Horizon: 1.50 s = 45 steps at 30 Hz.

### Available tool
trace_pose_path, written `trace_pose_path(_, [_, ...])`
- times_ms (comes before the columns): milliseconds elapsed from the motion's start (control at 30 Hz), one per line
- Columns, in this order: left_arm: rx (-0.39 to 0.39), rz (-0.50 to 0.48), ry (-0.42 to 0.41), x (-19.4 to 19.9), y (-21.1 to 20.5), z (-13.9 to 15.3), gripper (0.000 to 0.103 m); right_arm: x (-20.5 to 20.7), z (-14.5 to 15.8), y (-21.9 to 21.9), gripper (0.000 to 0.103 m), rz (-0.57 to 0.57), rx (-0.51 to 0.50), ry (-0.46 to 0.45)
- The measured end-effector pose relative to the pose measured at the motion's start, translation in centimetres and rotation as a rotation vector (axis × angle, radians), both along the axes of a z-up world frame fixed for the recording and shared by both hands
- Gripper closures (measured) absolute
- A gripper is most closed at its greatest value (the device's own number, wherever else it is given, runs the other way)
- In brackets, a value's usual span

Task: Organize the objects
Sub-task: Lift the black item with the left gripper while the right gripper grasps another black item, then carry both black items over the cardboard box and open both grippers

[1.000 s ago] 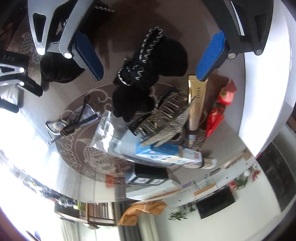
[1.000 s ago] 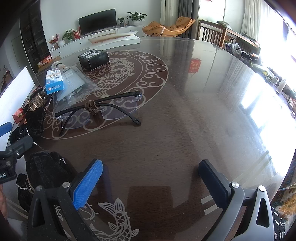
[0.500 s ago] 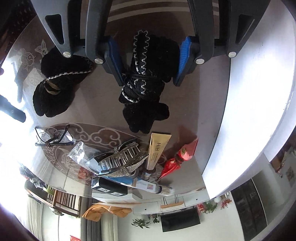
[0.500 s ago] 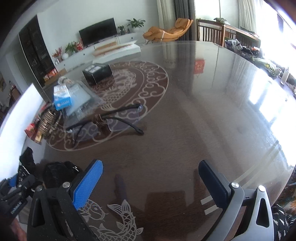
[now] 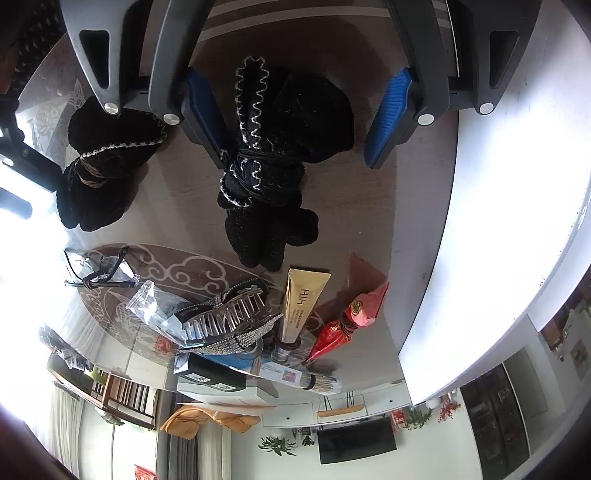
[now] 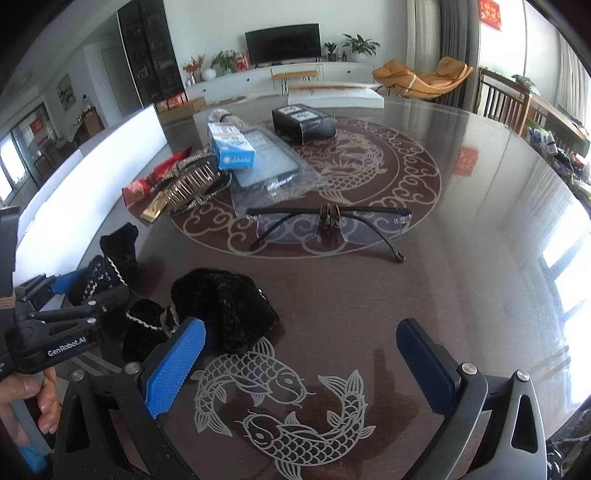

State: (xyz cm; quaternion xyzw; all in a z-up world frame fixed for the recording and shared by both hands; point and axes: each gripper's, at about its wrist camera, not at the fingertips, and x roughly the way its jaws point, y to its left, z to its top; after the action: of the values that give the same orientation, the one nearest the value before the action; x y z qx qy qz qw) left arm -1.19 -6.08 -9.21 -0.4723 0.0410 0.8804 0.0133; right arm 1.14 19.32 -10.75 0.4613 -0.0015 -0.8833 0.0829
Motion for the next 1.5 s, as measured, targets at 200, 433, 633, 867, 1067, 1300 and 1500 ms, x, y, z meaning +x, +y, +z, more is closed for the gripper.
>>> trace_pose_path(200, [0.011, -0.016, -0.017, -0.5, 0.0, -0.1, 0.022, -3.3, -0.7, 0.9, 0.002, -0.049, 0.282, 0.014])
trace_pose_path(433, [-0.04, -0.07, 0.048, -1.1, 0.8, 1.1, 0.022, -0.8, 3.4, 2.3, 0.004, -0.075, -0.149, -0.116])
trace_pose_path(633, [-0.003, -0.08, 0.011, -1.0, 1.1, 0.6, 0.066, -3.7, 0.1, -0.9, 0.016, -0.129, -0.144, -0.207])
trace_pose_path(867, [0.174, -0.061, 0.033, 2.4, -0.8, 3.3, 0.068, -3.0, 1.0, -0.2, 0.069, -0.061, -0.144, -0.129])
trace_pose_path(1067, [0.317, -0.007, 0.1, 3.9, -6.1, 10.5, 0.068, -1.6, 7.0, -2.5, 0.069, 0.085, -0.317, -0.115])
trace_pose_path(1300, [0.137, 0.279, 0.168, 5.4, -18.6, 14.0, 0.068, -0.6, 16.0, -18.0, 0.069, 0.471, -0.412, -0.03])
trace_pose_path(1500, [0.017, 0.483, 0.045, 5.5, -24.7, 10.3, 0.044, -1.3, 14.6, -29.7, 0.027, 0.646, -0.347, -0.123])
